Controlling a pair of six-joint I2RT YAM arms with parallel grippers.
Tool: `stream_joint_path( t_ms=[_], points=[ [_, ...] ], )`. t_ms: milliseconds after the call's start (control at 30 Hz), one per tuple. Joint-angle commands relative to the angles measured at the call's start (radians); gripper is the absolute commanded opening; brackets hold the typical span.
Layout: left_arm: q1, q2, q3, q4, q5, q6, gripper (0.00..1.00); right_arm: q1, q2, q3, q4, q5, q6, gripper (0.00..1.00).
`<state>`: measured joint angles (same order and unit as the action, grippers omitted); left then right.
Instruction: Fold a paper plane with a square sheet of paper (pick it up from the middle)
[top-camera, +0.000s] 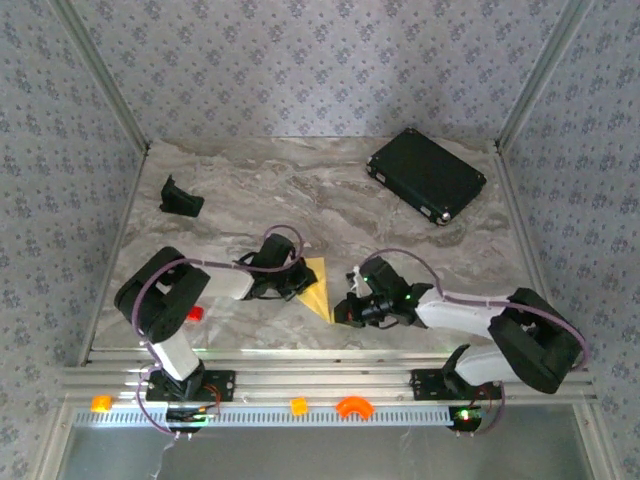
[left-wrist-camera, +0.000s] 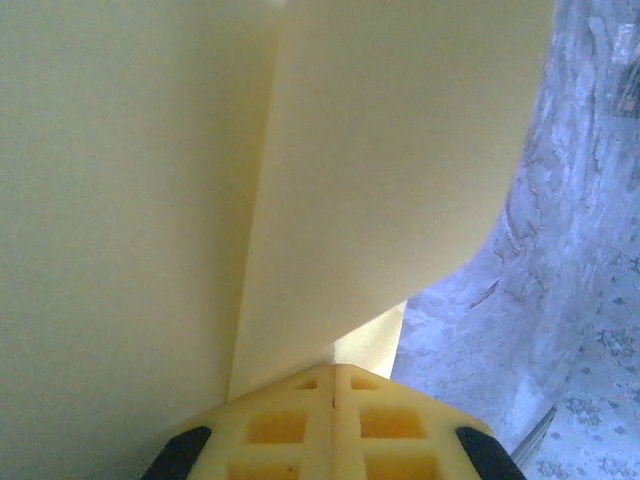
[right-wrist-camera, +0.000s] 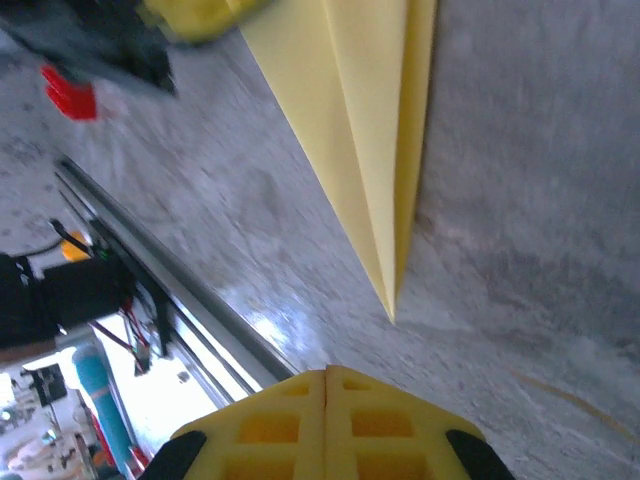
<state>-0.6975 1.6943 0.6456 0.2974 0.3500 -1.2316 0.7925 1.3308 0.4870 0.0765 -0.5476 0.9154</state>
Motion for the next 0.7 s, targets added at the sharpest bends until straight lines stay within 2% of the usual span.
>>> stream_joint_path(
  t_ms=[0,267,667],
  points=[
    [-0.019,0.005,-0.053,-0.11,-0.112,-0.056,0.0,-0.022,0.01,0.07,-0.09,-0.017,-0.031,0.0],
    [-0.048,0.02,-0.069,-0.051,-0.123,-0.095,0.0,-0.02,0.23,0.209,-0.045,-0.023,-0.054,0.0],
    [-0.048,0.012,-0.066,-0.05,-0.117,-0.086,0.0,-0.046,0.368,0.283,-0.003,0.003,-0.076,0.0]
  ],
)
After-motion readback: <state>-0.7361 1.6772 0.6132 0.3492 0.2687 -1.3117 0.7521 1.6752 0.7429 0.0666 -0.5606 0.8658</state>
